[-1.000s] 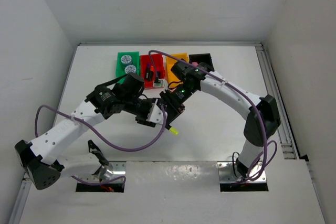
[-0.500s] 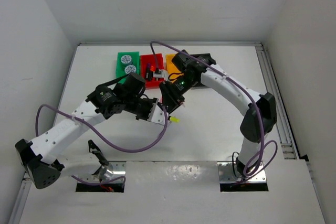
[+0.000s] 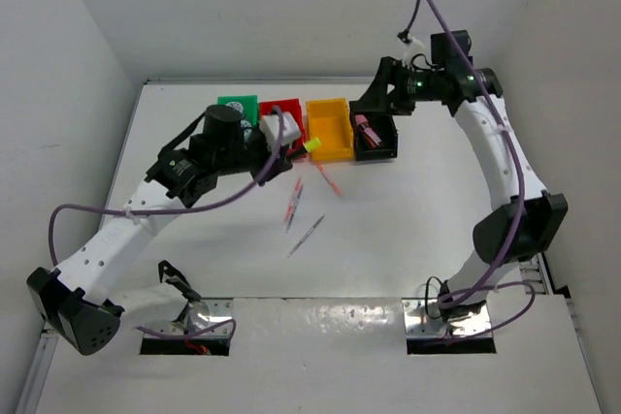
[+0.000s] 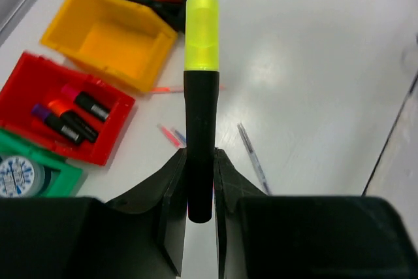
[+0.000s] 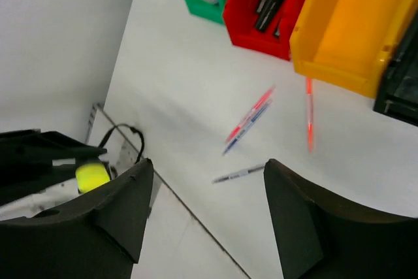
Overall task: Sort the stationery into containers
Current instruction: Reset both arms
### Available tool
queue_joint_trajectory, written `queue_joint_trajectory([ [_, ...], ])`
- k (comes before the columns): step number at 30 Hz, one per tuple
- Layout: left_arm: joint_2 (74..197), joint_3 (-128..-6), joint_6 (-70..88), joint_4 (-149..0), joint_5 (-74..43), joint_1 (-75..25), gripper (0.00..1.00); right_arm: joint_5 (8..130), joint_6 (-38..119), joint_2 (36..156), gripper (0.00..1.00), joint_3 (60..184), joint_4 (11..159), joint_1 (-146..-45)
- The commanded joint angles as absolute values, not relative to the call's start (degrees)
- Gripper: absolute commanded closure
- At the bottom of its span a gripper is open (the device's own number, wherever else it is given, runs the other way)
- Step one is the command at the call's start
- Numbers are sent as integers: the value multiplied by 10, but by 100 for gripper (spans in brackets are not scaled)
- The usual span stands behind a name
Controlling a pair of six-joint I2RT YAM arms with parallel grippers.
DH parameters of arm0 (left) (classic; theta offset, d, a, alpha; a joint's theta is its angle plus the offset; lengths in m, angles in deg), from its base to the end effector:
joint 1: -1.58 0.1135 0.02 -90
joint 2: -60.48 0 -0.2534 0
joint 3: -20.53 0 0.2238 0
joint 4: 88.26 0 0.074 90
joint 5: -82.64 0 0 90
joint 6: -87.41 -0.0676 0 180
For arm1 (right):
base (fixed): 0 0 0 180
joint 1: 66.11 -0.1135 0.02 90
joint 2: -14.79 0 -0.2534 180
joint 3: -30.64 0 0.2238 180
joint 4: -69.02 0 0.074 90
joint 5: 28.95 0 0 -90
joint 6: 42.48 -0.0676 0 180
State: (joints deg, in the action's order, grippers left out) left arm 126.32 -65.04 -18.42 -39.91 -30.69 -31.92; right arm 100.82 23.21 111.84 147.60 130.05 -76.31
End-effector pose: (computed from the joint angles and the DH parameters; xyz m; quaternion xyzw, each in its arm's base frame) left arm 0.1907 -0.1583 0.3551 0.4452 0.7223 -0.2486 0.4672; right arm 0.3431 0.1057 0.3584 -0.0345 0.8669 0.4111 0.2797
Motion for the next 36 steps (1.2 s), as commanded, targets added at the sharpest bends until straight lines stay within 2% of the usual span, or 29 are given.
queue_joint_trajectory([
  [1, 1252, -679, 49, -511, -253, -287, 100, 957, 153, 1056, 33, 1457, 1240, -783],
  [4, 1269, -705, 155, -519, -196, -275, 100, 933, 112, 1039, 32, 1440, 1211, -812],
  [8, 1294, -735, 207, -518, -133, -261, 100, 834, 70, 1028, 26, 1442, 1160, -883],
  [13, 1303, -749, 216, -528, -146, -261, 100, 768, 9, 1086, 23, 1520, 1211, -934],
  [26, 1300, -725, 195, -544, -168, -262, 100, 803, -26, 1156, 22, 1544, 1160, -983],
  [36, 1289, -707, 182, -557, -118, -261, 100, 798, -1, 1133, 23, 1526, 1158, -993],
])
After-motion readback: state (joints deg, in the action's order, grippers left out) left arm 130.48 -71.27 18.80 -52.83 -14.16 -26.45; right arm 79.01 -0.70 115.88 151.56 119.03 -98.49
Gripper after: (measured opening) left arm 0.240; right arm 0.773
